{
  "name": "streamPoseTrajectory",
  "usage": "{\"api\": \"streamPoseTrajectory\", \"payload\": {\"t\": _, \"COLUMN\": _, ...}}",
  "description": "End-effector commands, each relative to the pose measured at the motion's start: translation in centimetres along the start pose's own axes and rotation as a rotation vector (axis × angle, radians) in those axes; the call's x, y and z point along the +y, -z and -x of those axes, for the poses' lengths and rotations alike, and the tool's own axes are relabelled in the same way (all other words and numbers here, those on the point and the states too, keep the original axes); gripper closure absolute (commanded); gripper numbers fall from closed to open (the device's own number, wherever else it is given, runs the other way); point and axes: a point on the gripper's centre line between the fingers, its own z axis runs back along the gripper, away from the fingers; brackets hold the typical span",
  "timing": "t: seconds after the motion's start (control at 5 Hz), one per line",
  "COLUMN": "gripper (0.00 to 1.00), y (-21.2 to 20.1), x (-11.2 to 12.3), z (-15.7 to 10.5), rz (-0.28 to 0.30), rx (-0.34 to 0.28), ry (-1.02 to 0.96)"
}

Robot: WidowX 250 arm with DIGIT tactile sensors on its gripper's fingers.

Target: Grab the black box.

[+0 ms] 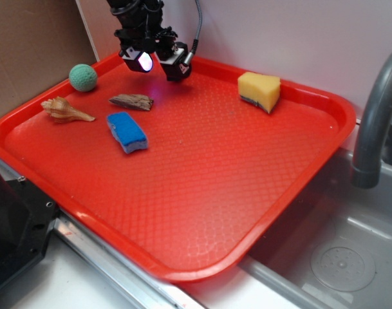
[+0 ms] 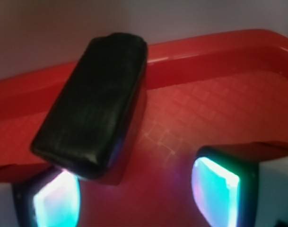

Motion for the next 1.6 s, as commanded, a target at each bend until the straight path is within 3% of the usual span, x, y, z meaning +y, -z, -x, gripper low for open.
{"api": "streamPoseTrajectory", "payload": {"t": 0.0, "gripper": 0.00, "y": -2.7, "x": -0.3, "z": -0.9, "rz": -0.013, "rx": -0.060, "ry": 0.074}}
{"api": "streamPoseTrajectory", "payload": {"t": 0.2, "gripper": 0.00, "y": -5.5, "x": -0.3, "z": 0.7, "rz": -0.034, "rx": -0.111, "ry": 0.068}}
{"api": "streamPoseTrajectory", "payload": {"t": 0.4, "gripper": 0.00, "y": -5.3, "x": 1.5, "z": 1.3, "rz": -0.071, "rx": -0.117, "ry": 0.024}}
{"api": "streamPoseTrajectory", "payload": {"t": 0.6, "gripper": 0.00, "y": -5.4, "x": 1.8, "z": 0.9, "rz": -0.017, "rx": -0.140, "ry": 0.020}}
{"api": "streamPoseTrajectory", "payload": {"t": 0.8, "gripper": 0.00, "y": -7.4, "x": -0.5, "z": 0.2, "rz": 0.018, "rx": -0.166, "ry": 0.048}}
{"api": "streamPoseTrajectory", "payload": {"t": 1.0, "gripper": 0.00, "y": -8.5, "x": -1.3, "z": -0.1, "rz": 0.049, "rx": -0.180, "ry": 0.052}}
{"api": "streamPoseTrajectory", "payload": {"t": 1.2, "gripper": 0.00, "y": -7.5, "x": 0.2, "z": -2.0, "rz": 0.093, "rx": -0.206, "ry": -0.101}}
{"api": "streamPoseTrajectory", "payload": {"t": 1.4, "gripper": 0.00, "y": -5.4, "x": 0.3, "z": -3.6, "rz": 0.014, "rx": -0.200, "ry": -0.200}}
